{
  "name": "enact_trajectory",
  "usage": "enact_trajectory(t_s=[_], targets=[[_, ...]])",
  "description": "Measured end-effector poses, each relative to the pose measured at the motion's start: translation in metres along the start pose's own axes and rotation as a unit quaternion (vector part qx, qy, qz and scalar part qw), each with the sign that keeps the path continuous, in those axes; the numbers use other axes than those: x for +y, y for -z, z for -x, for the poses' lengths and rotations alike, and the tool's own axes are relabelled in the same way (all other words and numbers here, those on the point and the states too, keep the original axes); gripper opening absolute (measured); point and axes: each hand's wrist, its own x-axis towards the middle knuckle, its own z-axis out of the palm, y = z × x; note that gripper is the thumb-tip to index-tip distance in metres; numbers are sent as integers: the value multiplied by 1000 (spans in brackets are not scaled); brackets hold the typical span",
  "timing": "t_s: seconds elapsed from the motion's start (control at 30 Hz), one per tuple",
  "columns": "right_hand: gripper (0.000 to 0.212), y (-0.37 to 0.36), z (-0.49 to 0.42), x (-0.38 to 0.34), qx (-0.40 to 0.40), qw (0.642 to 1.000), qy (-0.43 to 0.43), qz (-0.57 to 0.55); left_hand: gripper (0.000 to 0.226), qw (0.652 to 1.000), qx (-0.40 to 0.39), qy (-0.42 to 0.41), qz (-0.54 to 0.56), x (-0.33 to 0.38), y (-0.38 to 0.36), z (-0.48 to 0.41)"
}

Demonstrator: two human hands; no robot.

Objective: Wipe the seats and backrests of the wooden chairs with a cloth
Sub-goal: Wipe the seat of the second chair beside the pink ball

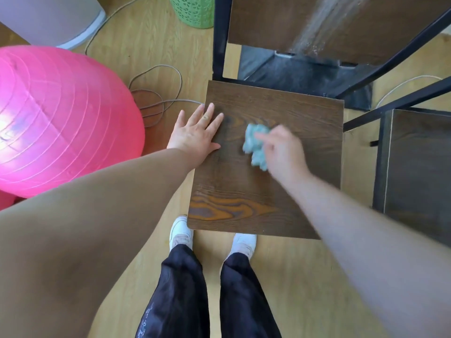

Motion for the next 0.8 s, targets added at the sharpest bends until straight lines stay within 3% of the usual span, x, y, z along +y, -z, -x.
enact_trajectory(t_s=[0.17,0.33,0.53,0.8], targets=[[23,33,-103,8,36,998,-13,58,78,1000,-22,7,-6,1,-3,-10],[28,25,-144,8,6,997,-12,82,79,999,-43,18,-7,0,-7,-14],[28,-6,-133,16,-37,997,-19,66,78,998,-58,22,-1,0,-8,-14],[25,-36,-62,21,-81,994,39,65,78,997,-75,30,2,3,-4,-13]])
